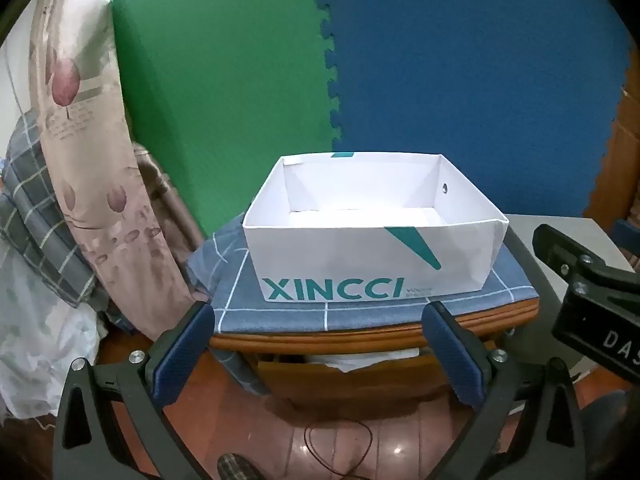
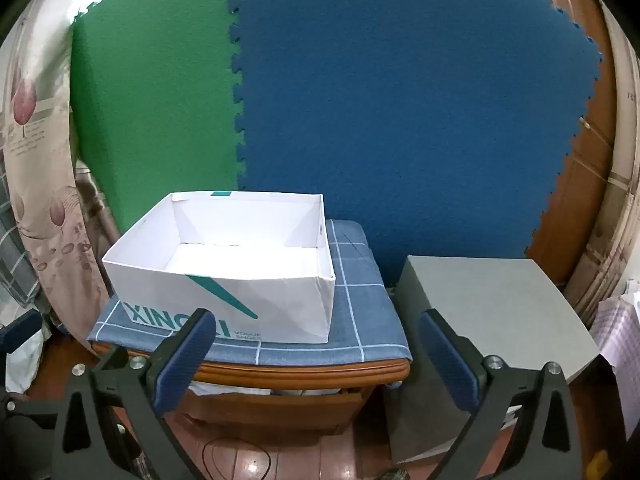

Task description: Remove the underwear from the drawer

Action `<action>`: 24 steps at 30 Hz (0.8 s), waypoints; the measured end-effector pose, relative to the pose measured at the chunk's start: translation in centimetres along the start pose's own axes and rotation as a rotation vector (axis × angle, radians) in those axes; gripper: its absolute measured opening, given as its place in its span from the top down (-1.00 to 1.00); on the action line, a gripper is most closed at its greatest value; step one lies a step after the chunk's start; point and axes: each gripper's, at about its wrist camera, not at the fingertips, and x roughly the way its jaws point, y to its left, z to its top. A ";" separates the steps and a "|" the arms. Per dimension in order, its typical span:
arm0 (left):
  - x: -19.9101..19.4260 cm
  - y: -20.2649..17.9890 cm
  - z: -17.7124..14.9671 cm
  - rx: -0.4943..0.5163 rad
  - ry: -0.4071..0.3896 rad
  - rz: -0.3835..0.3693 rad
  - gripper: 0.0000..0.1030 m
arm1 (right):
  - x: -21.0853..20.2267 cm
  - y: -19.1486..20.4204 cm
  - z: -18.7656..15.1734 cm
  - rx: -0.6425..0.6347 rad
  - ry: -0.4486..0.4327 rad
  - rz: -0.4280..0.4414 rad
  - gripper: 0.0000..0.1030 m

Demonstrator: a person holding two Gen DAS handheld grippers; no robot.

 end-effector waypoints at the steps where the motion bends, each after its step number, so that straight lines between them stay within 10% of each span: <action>1: 0.0 0.0 0.0 0.002 -0.002 0.005 -0.99 | 0.0 0.0 0.0 0.000 0.004 0.000 -1.00; 24: -0.1 0.0 0.4 0.009 0.015 0.003 -0.99 | 0.2 0.1 -0.2 -0.001 0.020 0.011 -1.00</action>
